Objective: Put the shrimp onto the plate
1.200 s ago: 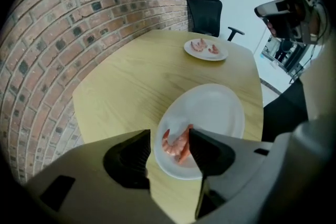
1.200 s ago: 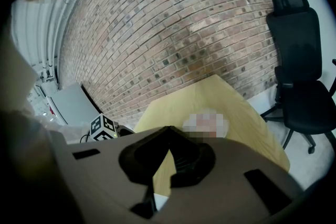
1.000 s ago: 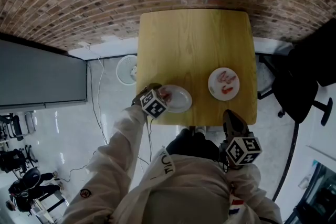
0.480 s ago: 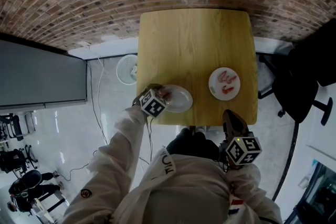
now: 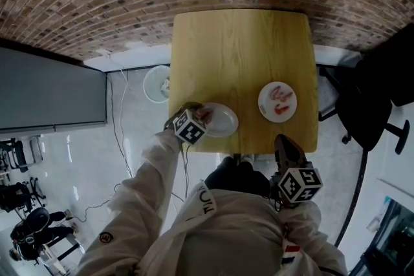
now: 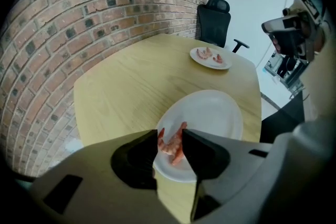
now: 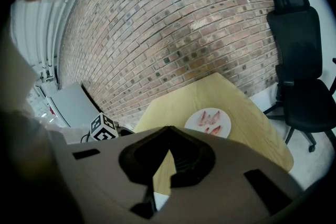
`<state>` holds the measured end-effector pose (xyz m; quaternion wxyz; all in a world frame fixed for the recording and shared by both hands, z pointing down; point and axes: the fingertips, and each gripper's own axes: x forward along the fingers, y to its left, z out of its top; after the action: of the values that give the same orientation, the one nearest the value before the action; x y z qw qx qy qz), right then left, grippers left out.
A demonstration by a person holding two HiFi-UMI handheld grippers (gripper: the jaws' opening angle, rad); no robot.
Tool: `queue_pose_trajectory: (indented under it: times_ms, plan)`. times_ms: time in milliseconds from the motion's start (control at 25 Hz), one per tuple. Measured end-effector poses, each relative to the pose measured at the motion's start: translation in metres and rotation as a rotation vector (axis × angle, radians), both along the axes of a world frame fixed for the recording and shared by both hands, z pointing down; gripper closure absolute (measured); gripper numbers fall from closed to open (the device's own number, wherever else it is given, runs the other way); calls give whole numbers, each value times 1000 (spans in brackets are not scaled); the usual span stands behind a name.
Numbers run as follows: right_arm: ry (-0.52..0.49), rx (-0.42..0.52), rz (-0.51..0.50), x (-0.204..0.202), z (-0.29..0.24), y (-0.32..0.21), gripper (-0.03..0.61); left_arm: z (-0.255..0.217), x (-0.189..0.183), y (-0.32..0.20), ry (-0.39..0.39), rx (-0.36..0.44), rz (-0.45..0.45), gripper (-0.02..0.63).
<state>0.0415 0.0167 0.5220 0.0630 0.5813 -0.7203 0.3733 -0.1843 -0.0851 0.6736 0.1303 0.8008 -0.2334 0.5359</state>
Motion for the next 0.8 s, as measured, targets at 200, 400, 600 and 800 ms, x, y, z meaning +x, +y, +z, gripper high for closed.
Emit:
queue_pose_trajectory:
  times_ms: [200,400,600,800]
  plan:
    - [2,2,4,-1,0,4,555,-2,-2,3,5,11,-6,472]
    - [-1,-5,4,-6,0,8,555,-5,-11,-2,5,63,-48,568]
    - [3,-3,-2,-11,-2,10,555,-5,-15,1,7,73,-52,568]
    - [6,-2,1,-10,-4,13,555,-7,-16,3,12,81,-54,569]
